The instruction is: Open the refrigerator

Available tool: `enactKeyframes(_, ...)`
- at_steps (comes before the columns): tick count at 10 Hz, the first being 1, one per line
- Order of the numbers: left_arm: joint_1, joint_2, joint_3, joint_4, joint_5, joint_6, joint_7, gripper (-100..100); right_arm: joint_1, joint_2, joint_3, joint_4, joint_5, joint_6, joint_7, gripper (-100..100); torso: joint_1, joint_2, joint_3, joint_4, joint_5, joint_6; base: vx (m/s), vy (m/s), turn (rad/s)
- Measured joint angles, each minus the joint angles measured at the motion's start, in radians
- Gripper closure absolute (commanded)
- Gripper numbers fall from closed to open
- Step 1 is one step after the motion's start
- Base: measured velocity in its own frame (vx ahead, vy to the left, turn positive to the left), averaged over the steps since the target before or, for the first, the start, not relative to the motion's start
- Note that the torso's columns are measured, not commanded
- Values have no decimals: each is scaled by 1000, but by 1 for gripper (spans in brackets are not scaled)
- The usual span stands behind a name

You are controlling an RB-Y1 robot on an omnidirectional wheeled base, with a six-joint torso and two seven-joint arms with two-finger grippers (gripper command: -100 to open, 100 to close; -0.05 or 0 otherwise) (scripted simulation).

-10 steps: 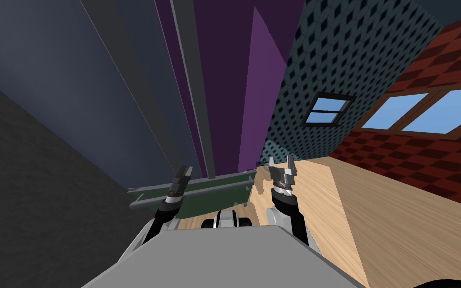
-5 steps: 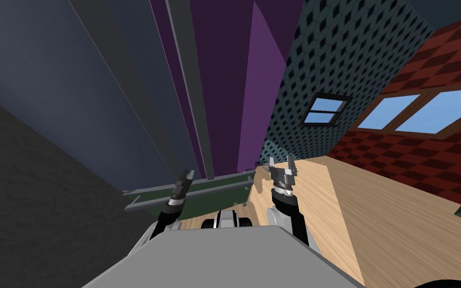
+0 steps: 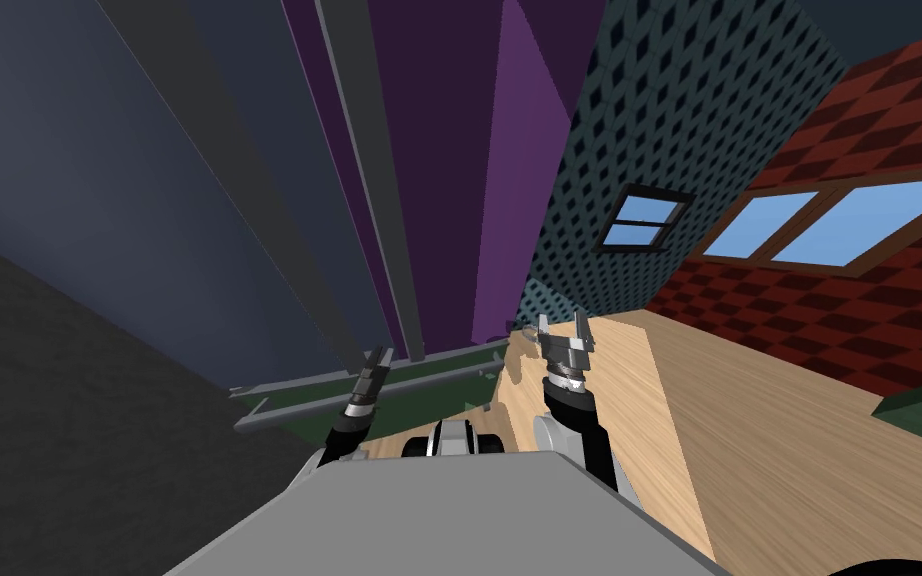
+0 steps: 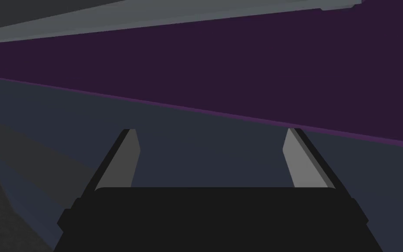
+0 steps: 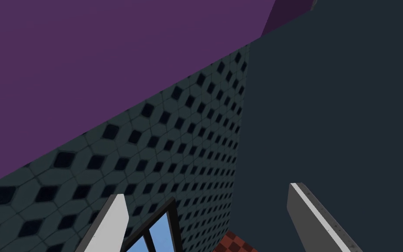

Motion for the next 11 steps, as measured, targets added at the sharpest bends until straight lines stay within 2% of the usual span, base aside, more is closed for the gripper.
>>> enactKeyframes(7,-23,-33,-31,199,13,-80,13,-100,0,0,0,0,0,0,0,0,0,-1,0,0,0,0,4,-16,-42)
enactKeyframes(10,-38,-64,-44,291,18,-124,15,-100,0,0,0,0,0,0,0,0,1,-1,0,0,0,0,4,-15,-40)
enactKeyframes(11,-36,-85,-49,315,19,-135,17,-100,0,0,0,0,0,0,0,0,1,-1,0,0,0,0,3,-13,-36)
